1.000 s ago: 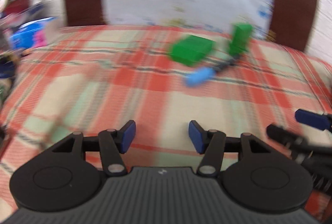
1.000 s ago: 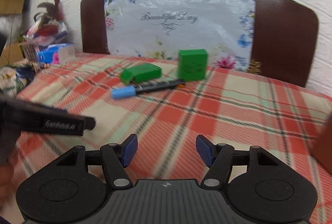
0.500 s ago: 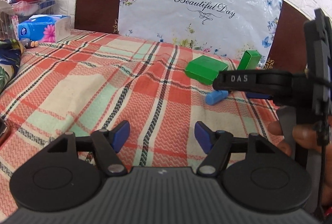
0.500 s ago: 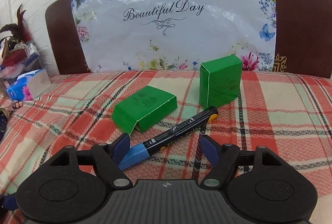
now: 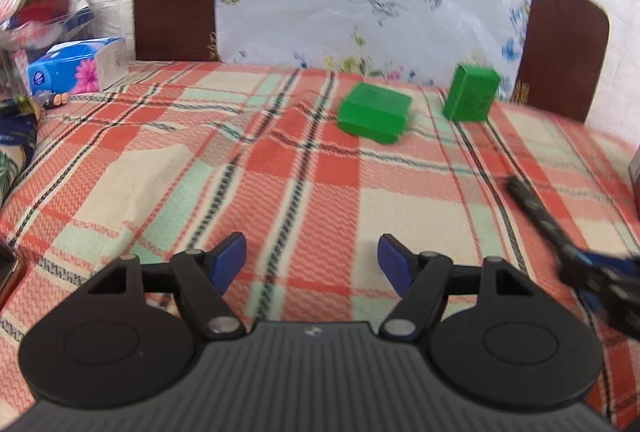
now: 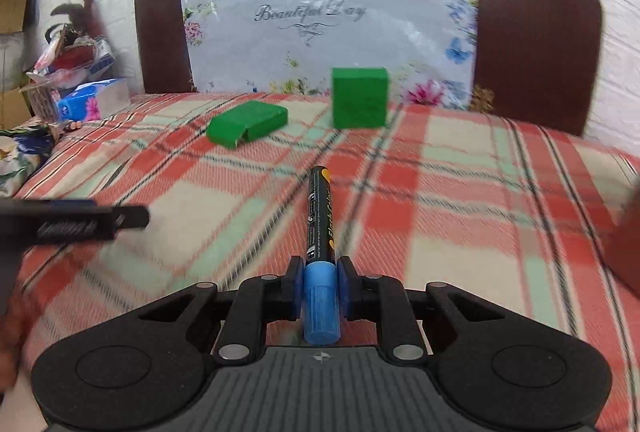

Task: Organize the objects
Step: 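Grasp the blue-capped marker with the right gripper, then carry the marker into the brown box and release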

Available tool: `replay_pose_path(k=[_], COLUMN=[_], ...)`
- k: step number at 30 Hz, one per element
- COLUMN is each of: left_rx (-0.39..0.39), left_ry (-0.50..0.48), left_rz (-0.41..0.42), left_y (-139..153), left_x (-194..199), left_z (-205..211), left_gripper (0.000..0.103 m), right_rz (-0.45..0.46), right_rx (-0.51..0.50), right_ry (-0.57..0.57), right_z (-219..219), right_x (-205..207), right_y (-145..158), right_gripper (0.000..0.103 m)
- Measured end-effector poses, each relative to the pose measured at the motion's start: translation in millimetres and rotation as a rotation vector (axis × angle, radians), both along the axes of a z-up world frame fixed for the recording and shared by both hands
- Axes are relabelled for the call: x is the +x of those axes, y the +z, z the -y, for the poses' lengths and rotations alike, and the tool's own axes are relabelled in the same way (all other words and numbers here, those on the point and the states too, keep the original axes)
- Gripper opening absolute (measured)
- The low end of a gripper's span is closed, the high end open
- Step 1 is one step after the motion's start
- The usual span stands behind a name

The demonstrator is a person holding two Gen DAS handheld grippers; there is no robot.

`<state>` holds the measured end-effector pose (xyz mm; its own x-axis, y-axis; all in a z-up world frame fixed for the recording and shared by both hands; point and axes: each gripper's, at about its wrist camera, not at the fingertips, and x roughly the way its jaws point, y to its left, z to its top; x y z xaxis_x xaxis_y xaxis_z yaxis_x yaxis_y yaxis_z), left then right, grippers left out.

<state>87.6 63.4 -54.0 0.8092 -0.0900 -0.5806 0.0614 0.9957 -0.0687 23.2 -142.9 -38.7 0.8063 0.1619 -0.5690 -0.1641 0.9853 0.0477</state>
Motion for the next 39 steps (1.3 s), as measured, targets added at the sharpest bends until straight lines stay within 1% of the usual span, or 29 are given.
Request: replay_pose_path(k=[1,2,4,6,8,9,11,13,15,17,19,21,24,29,32,35,39], left_rx=[-0.038,-0.095,-0.195,-0.248,-0.268,-0.256,-0.238,-0.228,-0.216,-0.228,-0.244,-0.264,-0.271,-0.262,-0.257,-0.266,-0.277], left_ry=[-0.018,-0.047,-0.127,-0.213,-0.279,-0.304,-0.355,-0.373,-0.4,-0.435,-0.453,-0.472,-0.541,-0.709,-0.792,-0.842,-0.879], left_rz=[-0.023,-0.048,-0.109,-0.172,-0.239,-0.251,-0.284,-0.301,-0.31,-0.325,-0.342,-0.33,-0.284,-0.172,-0.123,-0.091,-0.093], left_y=[3,8,15,19,19,20,20,18,16,16,15,21,44,90,109,116,113], left_x=[1,2,6,10,13,13,10,5,-1,-4,-5,-5,-8,-15,-16,-14,-8], left_z=[4,9,30,60,92,107,134,151,164,174,183,194,221,285,323,355,390], left_gripper=[0.073,0.073,0.073,0.073,0.073,0.073,0.073,0.073,0.065,0.043,0.028,0.027,0.025,0.024,0.024,0.024,0.024], right_rz=[-0.012,-0.024,-0.045,-0.061,-0.078,-0.084,-0.088,-0.083,-0.074,-0.058,-0.04,-0.023,0.043,0.209,0.286,0.34,0.357], right_rx=[0.036,0.084,0.18,0.267,0.363,0.402,0.45,0.473,0.49,0.5,0.488,0.473,0.455,0.306,0.24,0.181,0.105], right_ry=[-0.011,-0.022,-0.049,-0.074,-0.088,-0.096,-0.104,-0.108,-0.108,-0.107,-0.113,-0.124,-0.152,-0.249,-0.318,-0.376,-0.424], right_z=[10,20,39,53,67,74,85,92,99,104,112,122,144,178,205,233,257], right_x=[-10,-18,-32,-39,-43,-45,-50,-56,-63,-69,-75,-80,-88,-96,-97,-95,-90], right_y=[0,1,1,-2,-5,-6,-9,-10,-10,-9,-7,-4,8,42,61,73,76], right_gripper=[0.017,0.017,0.016,0.016,0.016,0.016,0.016,0.017,0.017,0.017,0.017,0.017,0.017,0.017,0.017,0.017,0.017])
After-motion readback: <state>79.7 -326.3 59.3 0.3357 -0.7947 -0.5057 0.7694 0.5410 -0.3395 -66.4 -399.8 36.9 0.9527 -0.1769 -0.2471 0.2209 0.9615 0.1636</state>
